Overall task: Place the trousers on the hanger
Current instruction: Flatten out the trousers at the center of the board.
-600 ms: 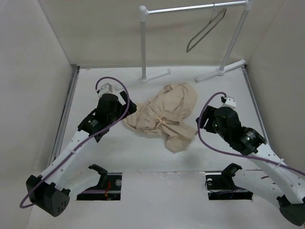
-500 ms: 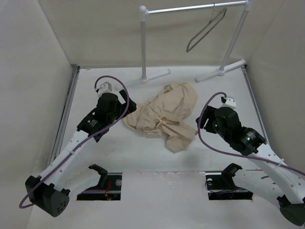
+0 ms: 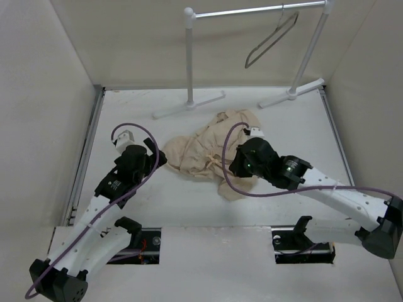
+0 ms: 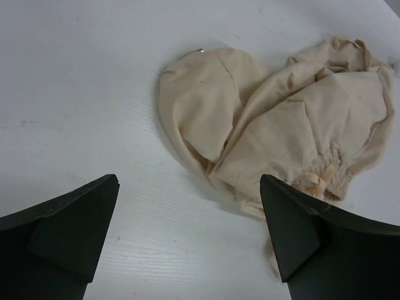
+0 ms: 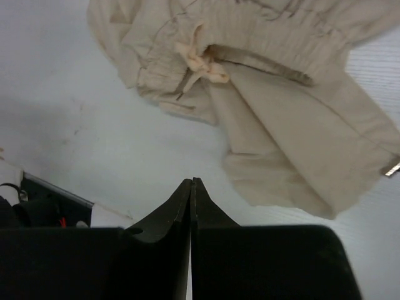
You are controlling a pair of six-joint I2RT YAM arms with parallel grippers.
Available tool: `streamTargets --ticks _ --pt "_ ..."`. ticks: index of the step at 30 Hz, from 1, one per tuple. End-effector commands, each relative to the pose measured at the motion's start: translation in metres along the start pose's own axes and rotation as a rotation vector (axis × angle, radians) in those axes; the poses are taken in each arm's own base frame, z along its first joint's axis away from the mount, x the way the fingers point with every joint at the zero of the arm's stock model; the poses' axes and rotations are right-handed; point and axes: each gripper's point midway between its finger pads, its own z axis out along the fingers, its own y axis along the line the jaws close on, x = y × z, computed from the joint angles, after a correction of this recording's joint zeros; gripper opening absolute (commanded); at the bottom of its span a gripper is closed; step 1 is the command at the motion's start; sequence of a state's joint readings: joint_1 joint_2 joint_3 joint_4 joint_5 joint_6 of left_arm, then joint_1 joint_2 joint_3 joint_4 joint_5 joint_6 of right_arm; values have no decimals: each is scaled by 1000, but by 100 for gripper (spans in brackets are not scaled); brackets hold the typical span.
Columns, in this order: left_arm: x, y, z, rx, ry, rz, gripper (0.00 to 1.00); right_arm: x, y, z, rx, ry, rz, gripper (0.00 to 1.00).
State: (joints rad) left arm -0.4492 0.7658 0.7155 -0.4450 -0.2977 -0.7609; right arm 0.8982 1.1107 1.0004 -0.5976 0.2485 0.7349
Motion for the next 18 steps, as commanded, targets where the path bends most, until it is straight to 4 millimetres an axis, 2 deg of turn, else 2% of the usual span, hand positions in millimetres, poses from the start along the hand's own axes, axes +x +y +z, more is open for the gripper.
streamTargets --ticks 1,2,3,4,5,6,7,9,11,12,13,14,18 --pt "-4 21 5 -42 -66 -44 100 -15 66 22 -172 0 -27 15" --pt "3 18 9 -11 -34 -49 90 -13 72 30 -182 18 -39 18" --pt "9 18 12 2 -14 -58 73 -12 80 41 -190 40 -57 24" --pt "19 23 18 -4 18 -80 42 -9 87 59 -192 58 -78 37" --pt "26 29 21 -26 40 -99 33 -8 90 67 -192 61 -89 42" --pt "33 35 24 -50 61 -111 30 -6 92 74 -194 68 -95 47" --pt "42 46 29 -91 86 -128 28 -1 96 89 -189 87 -102 54" --pt "50 51 33 -112 108 -143 30 4 100 103 -195 112 -108 60" --pt "52 55 38 -136 110 -157 46 9 102 118 -185 132 -119 66" --pt "52 56 39 -137 111 -158 47 10 103 119 -185 134 -122 67" --pt "55 55 42 -138 117 -168 55 13 102 129 -170 141 -127 70" --pt "58 56 45 -143 126 -174 59 15 103 137 -160 146 -129 71" --pt "74 50 58 -128 176 -194 63 10 99 159 -107 130 -125 68"
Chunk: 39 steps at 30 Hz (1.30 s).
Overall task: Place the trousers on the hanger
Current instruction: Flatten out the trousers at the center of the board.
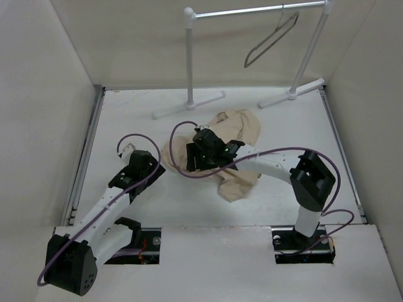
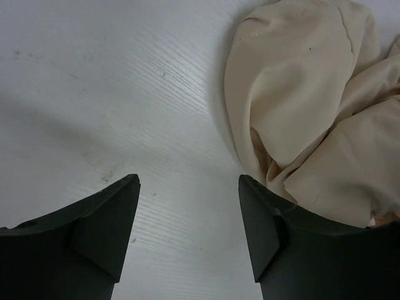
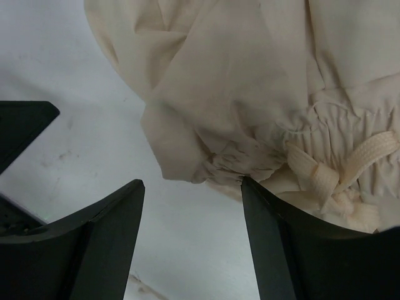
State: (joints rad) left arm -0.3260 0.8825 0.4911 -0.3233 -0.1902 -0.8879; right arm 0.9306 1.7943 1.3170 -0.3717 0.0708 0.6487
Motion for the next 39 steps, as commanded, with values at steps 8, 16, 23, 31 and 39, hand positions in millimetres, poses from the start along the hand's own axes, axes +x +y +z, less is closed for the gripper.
streamTargets --ticks 8,16,23,31,39 --pt "21 -34 39 88 75 -84 64 -59 -38 6 184 -161 -5 16" --pt "40 -74 60 150 118 -77 65 -100 -50 -78 176 -308 14 13" --pt "48 -126 97 233 114 -84 53 -109 -52 -141 119 -368 56 12" --pt "-122 -142 43 316 -173 -258 2 -142 -77 -246 109 -543 96 11" --pt "-335 -228 -153 597 -508 -248 3 -209 -48 -432 -10 -924 71 10"
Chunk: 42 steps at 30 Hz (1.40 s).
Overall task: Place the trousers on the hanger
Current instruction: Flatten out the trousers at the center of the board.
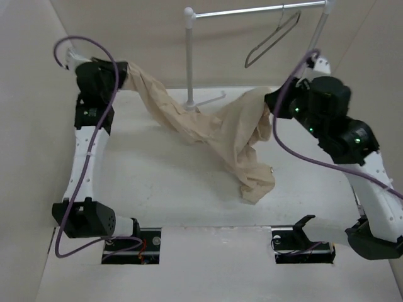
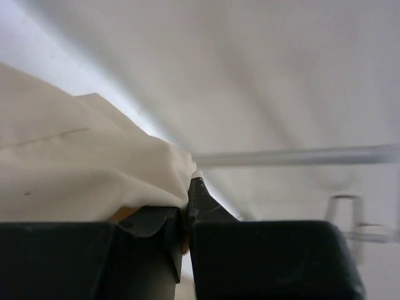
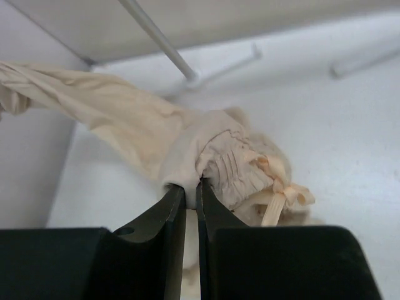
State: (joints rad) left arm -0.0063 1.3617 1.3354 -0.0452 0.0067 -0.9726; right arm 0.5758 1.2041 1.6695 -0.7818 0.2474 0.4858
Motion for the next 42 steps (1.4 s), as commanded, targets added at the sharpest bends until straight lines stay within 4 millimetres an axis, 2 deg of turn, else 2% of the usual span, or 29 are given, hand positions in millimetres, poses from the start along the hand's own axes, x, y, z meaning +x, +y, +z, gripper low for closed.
streamTargets --ticks 1,3,5,6,7,8,9,10,12,13,14,15,16,17,18,21,22,23,24,26,27,30,32,35,37,39,40,41,42 --pt "-73 -102 -52 185 -90 71 4 -106 39 -98 -188 -298 20 10" --pt "-86 -116 -49 196 -105 90 5 -120 45 -127 -244 -353 42 11" --pt "-82 -108 -28 162 -79 92 6 -112 39 -135 -249 -352 58 12" --pt "-75 -99 -12 135 -57 94 8 -99 34 -128 -234 -326 54 12" --pt "-69 -96 -5 126 -40 97 9 -78 21 -111 -182 -281 44 11" --pt "-39 -77 21 72 25 131 15 -66 10 -100 -141 -255 42 11" --pt "-21 -63 32 31 68 151 22 -55 -1 -87 -93 -231 42 10" --pt "18 -33 41 -53 163 209 37 -37 -24 -61 -6 -196 51 9" --pt "44 -2 30 -128 192 280 52 -29 -40 -38 49 -180 77 8" --pt "51 11 21 -154 188 312 57 -28 -43 -32 61 -176 81 8" --pt "61 28 -1 -186 177 348 62 -26 -49 -19 82 -164 88 8" --pt "73 48 -24 -221 182 370 63 -25 -53 -7 99 -156 91 8" --pt "83 58 -39 -230 193 381 63 -24 -54 0 107 -148 94 8" --pt "110 73 -72 -230 241 412 59 -25 -55 12 116 -140 94 8" --pt "133 85 -96 -235 291 439 53 -25 -56 21 123 -137 94 7" --pt "219 122 -188 -245 526 488 37 -28 -55 48 140 -122 93 7" --pt "226 125 -197 -244 549 493 36 -28 -56 51 143 -118 92 7" --pt "262 139 -236 -230 653 513 38 -28 -55 61 150 -108 93 7" --pt "280 147 -257 -219 701 536 46 -30 -55 66 153 -110 95 7" --pt "308 160 -282 -202 766 568 63 -34 -52 72 148 -112 94 7" --pt "327 162 -287 -193 793 560 71 -36 -49 72 140 -118 96 7" --pt "370 159 -289 -151 879 498 76 -40 -46 67 126 -130 96 7" --pt "394 160 -284 -132 915 462 75 -40 -42 63 105 -127 95 8" --pt "410 171 -267 -162 894 461 73 -40 -38 57 79 -122 95 8" --pt "417 172 -248 -167 860 434 68 -40 -37 51 70 -126 96 8" --pt "428 171 -226 -148 832 372 48 -38 -38 43 65 -130 98 8" --pt "429 169 -221 -140 825 357 41 -37 -39 42 64 -132 100 8" --pt "430 164 -213 -129 816 328 17 -36 -39 40 64 -132 101 8" --pt "416 159 -201 -126 775 294 4 -33 -42 37 71 -129 96 7"
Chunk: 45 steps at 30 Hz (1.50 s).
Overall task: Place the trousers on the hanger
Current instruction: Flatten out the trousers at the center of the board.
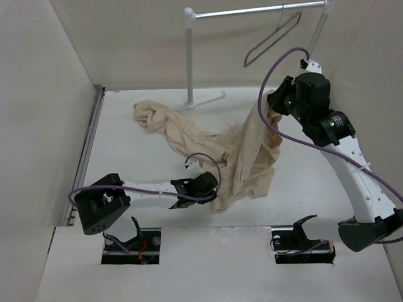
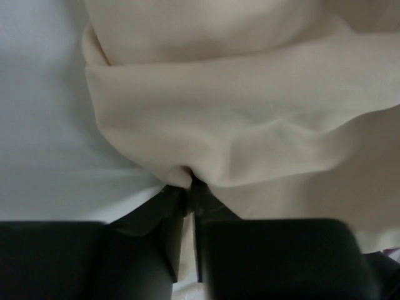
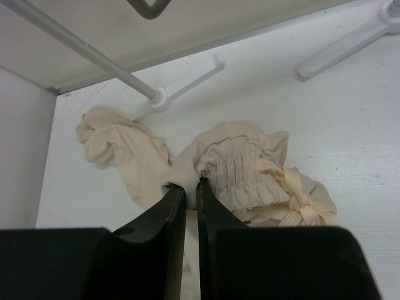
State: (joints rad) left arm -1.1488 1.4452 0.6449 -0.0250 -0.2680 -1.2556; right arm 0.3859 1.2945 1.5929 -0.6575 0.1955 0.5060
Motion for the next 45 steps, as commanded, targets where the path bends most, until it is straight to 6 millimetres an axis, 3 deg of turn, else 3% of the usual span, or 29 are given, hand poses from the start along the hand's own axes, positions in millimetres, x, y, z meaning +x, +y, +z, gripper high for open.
streamTargets --ticks 1,2,3,4,5,6,7,8,9,11,13,15,17,18,20,22,24,25,26,27,30,32,34,36,40,41,42,44,45 --pt "-67 -21 -9 142 -169 -168 0 -24 8 -27 -60 -103 15 6" --pt "-73 -17 -14 137 -186 -177 0 -24 6 -28 -58 -102 12 6" --pt "-103 -2 -40 118 -264 -202 0 -19 2 -30 -49 -95 -7 6" --pt "-150 22 -90 66 -389 -215 0 -14 -4 -34 -37 -90 -24 5" --pt "-169 33 -113 38 -443 -215 0 -14 -6 -36 -31 -93 -27 5" --pt "-214 49 -168 -10 -568 -189 1 -18 -12 -39 -20 -112 -21 5" --pt "-238 51 -198 -30 -630 -161 1 -23 -15 -40 -13 -124 -16 5" --pt "-268 48 -236 -49 -691 -104 1 -32 -16 -42 -8 -143 -11 5" --pt "-312 33 -287 -56 -754 -52 2 -49 -15 -47 -11 -178 -1 5" --pt "-346 0 -325 17 -785 -33 3 -76 -6 -61 -41 -240 5 5" --pt "-365 -28 -347 61 -809 -1 5 -95 8 -80 -94 -291 -5 6" --pt "-363 -37 -346 40 -796 38 7 -95 11 -92 -122 -307 -28 7" --pt "-345 -20 -324 -58 -750 77 9 -56 18 -99 -182 -230 -57 8" --pt "-322 8 -299 -168 -695 109 12 -10 15 -98 -211 -140 -81 9" --pt "-298 45 -279 -292 -645 120 15 63 -2 -95 -211 1 -100 9" --pt "-255 96 -245 -421 -535 103 24 145 -49 -96 -105 159 -80 8" --pt "-224 130 -225 -499 -456 42 27 191 -93 -101 33 259 -18 7" --pt "-220 136 -223 -511 -449 28 27 209 -107 -105 76 310 13 9" --pt "-208 153 -215 -542 -428 -25 27 230 -116 -110 108 383 66 13" --pt "-204 162 -212 -555 -428 -72 26 247 -123 -114 132 448 120 23" --pt "-208 167 -204 -551 -422 -129 27 256 -118 -119 125 501 164 51" --pt "-210 169 -193 -551 -394 -141 34 254 -125 -114 166 490 164 69" --pt "-205 176 -182 -567 -366 -149 43 247 -132 -105 198 466 155 72" --pt "-200 190 -177 -596 -362 -179 49 244 -133 -99 204 457 160 71" --pt "-191 222 -178 -640 -366 -294 55 222 -142 -95 264 365 151 13" --pt "-186 232 -174 -637 -355 -349 56 213 -146 -95 286 332 144 8" --pt "-183 236 -170 -628 -341 -383 57 202 -151 -94 316 297 126 6" --pt "-176 244 -156 -613 -311 -454 57 195 -154 -90 341 280 97 13" --pt "-176 248 -147 -610 -315 -493 57 199 -155 -86 350 294 87 28"
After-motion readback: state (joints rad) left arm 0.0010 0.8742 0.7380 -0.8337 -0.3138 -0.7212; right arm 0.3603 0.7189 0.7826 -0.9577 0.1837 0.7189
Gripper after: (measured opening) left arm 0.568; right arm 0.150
